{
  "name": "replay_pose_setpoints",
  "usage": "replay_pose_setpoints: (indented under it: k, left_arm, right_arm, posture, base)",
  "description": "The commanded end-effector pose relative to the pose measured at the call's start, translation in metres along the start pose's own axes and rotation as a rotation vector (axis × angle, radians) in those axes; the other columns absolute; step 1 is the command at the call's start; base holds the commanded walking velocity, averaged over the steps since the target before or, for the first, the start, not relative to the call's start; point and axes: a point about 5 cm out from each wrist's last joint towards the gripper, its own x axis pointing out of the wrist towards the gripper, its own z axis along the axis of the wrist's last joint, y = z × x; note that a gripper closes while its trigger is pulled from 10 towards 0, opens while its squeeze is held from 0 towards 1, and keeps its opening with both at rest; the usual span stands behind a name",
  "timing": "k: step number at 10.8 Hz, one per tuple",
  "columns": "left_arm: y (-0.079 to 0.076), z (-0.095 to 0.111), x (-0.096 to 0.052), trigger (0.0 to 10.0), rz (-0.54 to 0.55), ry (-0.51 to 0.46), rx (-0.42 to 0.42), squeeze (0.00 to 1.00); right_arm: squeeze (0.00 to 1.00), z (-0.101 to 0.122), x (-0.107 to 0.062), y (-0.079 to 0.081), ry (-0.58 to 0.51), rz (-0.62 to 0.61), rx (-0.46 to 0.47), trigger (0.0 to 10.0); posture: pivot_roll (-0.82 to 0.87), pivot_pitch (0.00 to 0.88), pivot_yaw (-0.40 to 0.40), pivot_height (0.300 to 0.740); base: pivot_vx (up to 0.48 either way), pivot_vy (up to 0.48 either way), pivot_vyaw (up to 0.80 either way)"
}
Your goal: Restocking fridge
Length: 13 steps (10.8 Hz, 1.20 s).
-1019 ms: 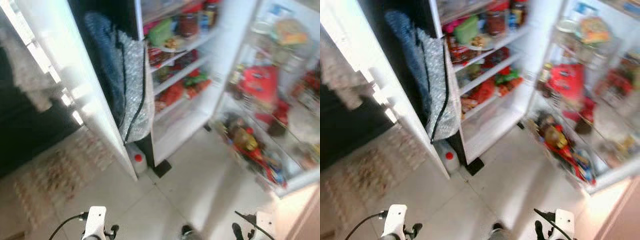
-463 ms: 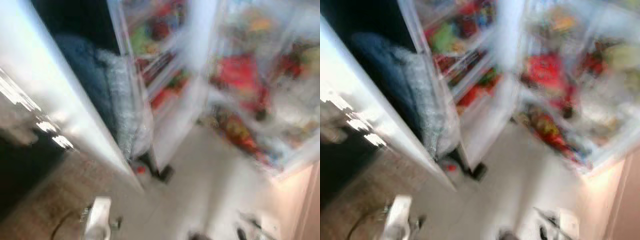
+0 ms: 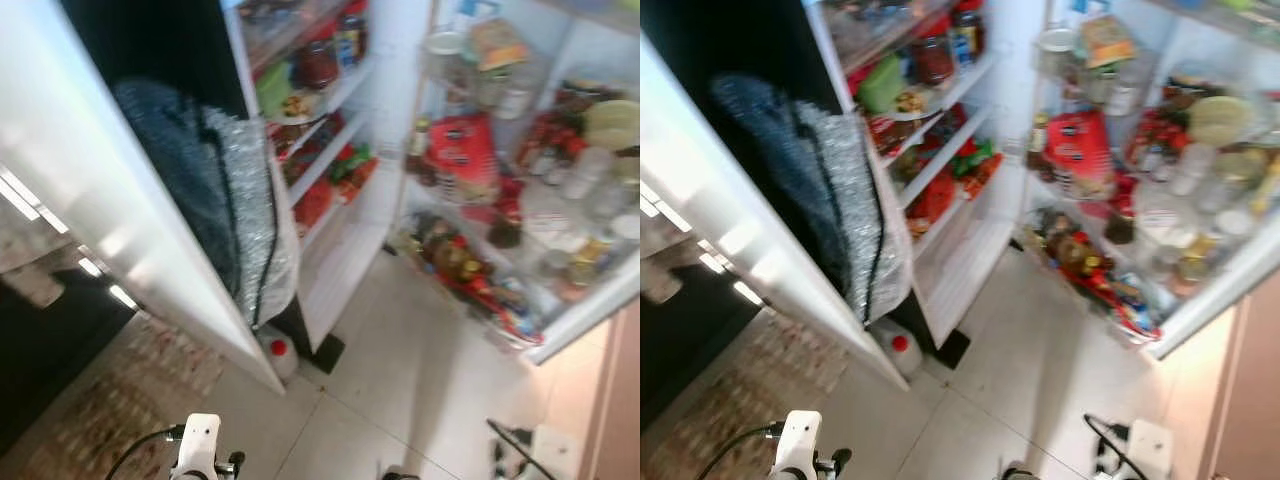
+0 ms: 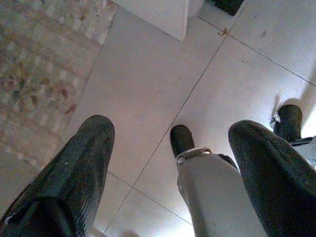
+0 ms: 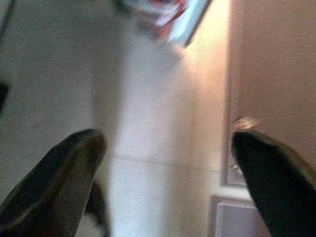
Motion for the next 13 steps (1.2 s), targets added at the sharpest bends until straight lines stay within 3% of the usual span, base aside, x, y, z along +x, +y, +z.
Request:
replay_pose_setpoints:
  k: [1, 2, 3, 5, 6, 8, 11, 13]
  left_arm:
    - [0.004, -0.009, -0.003, 10.0, 0.011, 0.029, 0.017, 0.0]
    - [0.005, -0.009, -0.003, 10.0, 0.013, 0.027, 0.014, 0.0]
    - [0.007, -0.008, -0.002, 10.0, 0.014, 0.027, 0.014, 0.0]
    - [0.01, -0.006, -0.002, 10.0, 0.021, 0.027, 0.005, 0.0]
    - [0.012, -0.005, -0.002, 10.0, 0.021, 0.031, 0.009, 0.0]
    - [0.017, -0.005, -0.002, 10.0, 0.039, 0.039, 0.009, 0.0]
    - [0.022, -0.008, -0.004, 10.0, 0.055, 0.049, -0.005, 0.0]
    - [0.021, -0.01, -0.004, 10.0, 0.052, 0.051, -0.009, 0.0]
  right_arm:
    - [0.0, 0.014, -0.002, 0.007, -0.131, -0.021, 0.01, 10.0]
    - [0.0, 0.041, -0.008, 0.002, -0.334, -0.004, -0.027, 10.0]
    - [0.0, 0.06, -0.014, 0.0, -0.435, -0.056, -0.038, 10.0]
    - [0.0, 0.088, -0.021, -0.015, -0.564, -0.279, -0.003, 10.0]
    - [0.0, 0.102, -0.024, -0.019, -0.58, -0.365, 0.074, 10.0]
    - [0.0, 0.125, -0.025, -0.018, -0.606, -0.438, 0.114, 10.0]
    - [0.0, 0.147, -0.029, -0.039, -0.618, -0.591, 0.145, 10.0]
    - [0.0, 0.156, -0.03, -0.042, -0.623, -0.6, 0.143, 10.0]
  posture:
    - [-0.16, 0.098, 0.069, 0.74]
    - [-0.17, 0.091, 0.068, 0.74]
    - [-0.18, 0.105, 0.069, 0.74]
    - [-0.18, 0.118, 0.078, 0.74]
    - [-0.18, 0.127, 0.087, 0.74]
    - [-0.17, 0.133, 0.088, 0.74]
    - [-0.18, 0.14, 0.089, 0.74]
    - [-0.19, 0.139, 0.086, 0.74]
  base:
    - [0.0, 0.0, 0.0]
    - [0.0, 0.0, 0.0]
    - [0.0, 0.0, 0.0]
    - [0.0, 0.0, 0.0]
    - [0.0, 0.0, 0.0]
    - [0.0, 0.0, 0.0]
    - [0.0, 0.0, 0.0]
    - [0.0, 0.0, 0.0]
